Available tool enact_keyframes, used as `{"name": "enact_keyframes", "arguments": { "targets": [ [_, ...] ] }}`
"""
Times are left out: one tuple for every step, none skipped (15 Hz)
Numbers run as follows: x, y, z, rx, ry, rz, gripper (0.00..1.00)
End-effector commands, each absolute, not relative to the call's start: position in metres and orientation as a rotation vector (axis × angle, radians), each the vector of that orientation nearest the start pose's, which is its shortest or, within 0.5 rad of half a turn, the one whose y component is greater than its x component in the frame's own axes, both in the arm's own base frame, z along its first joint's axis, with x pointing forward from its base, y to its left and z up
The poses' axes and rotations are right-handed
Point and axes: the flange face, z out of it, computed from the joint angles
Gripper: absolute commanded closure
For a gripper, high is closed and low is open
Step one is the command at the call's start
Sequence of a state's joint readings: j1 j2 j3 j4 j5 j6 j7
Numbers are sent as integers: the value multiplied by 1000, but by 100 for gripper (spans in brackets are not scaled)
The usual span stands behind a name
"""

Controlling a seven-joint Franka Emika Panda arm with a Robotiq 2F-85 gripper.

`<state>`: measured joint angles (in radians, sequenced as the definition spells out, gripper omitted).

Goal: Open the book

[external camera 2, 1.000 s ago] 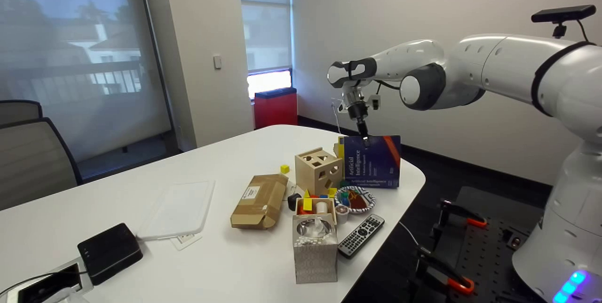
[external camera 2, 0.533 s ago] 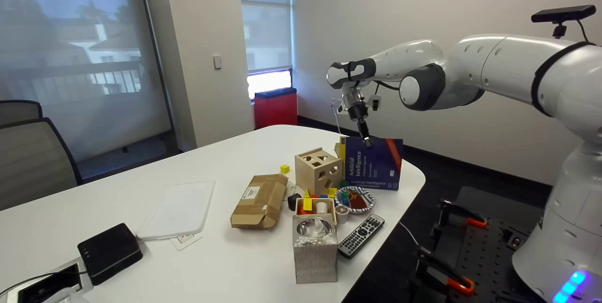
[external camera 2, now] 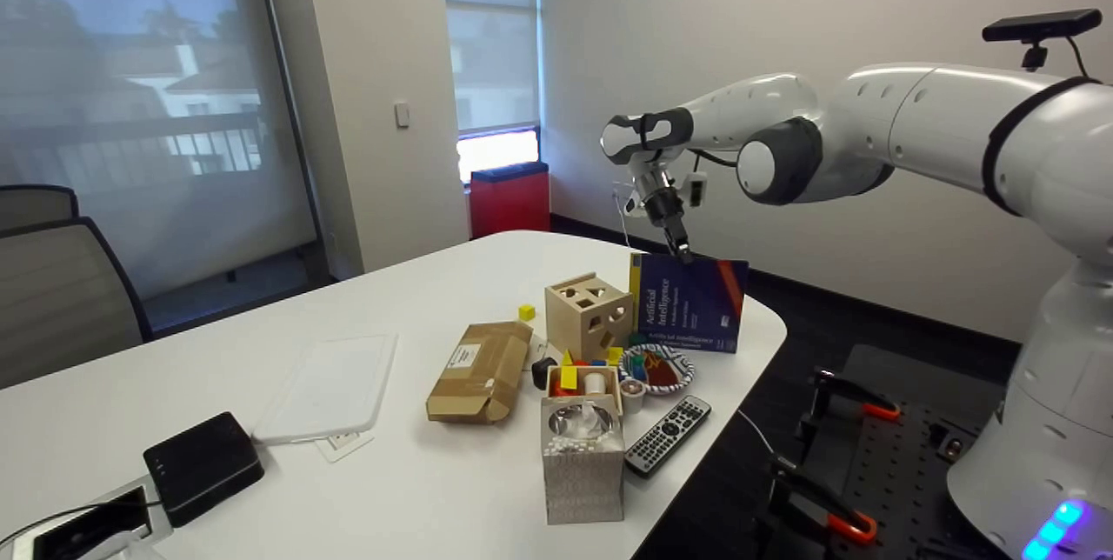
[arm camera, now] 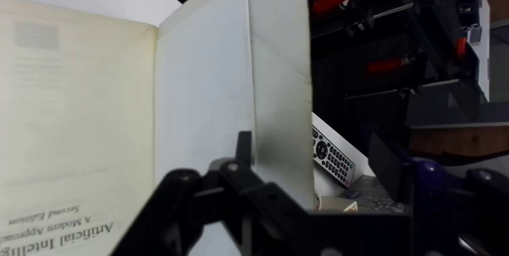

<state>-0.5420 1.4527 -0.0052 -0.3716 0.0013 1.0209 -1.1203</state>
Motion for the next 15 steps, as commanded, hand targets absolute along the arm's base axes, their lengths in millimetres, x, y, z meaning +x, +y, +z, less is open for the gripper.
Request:
{"name": "enact_keyframes", "arguments": {
  "targets": [
    [597, -355, 142, -2310, -733, 757, 0],
    [597, -352, 142, -2302, -733, 762, 0],
    [597, -350, 142, -2294, -734, 765, 0],
    [597, -349, 142, -2288, -736, 769, 0],
    [598, -346, 142, -2276, -739, 772, 0],
    [598, -344, 142, -2272, -741, 774, 0],
    [599, -341, 142, -2262, -743, 774, 0],
    [600, -338, 142, -2257, -745, 773, 0],
    [601, -335, 142, -2252, -751, 777, 0],
    [602, -331, 141, -2246, -757, 782, 0],
    [603, -328, 141, -2237, -766, 783, 0],
    [604, -326, 139, -2234, -775, 782, 0],
    [605, -323, 138, -2227, -774, 790, 0],
    [606, -319, 136, -2224, -777, 797, 0],
    [607, -316, 134, -2219, -782, 803, 0]
  ]
}}
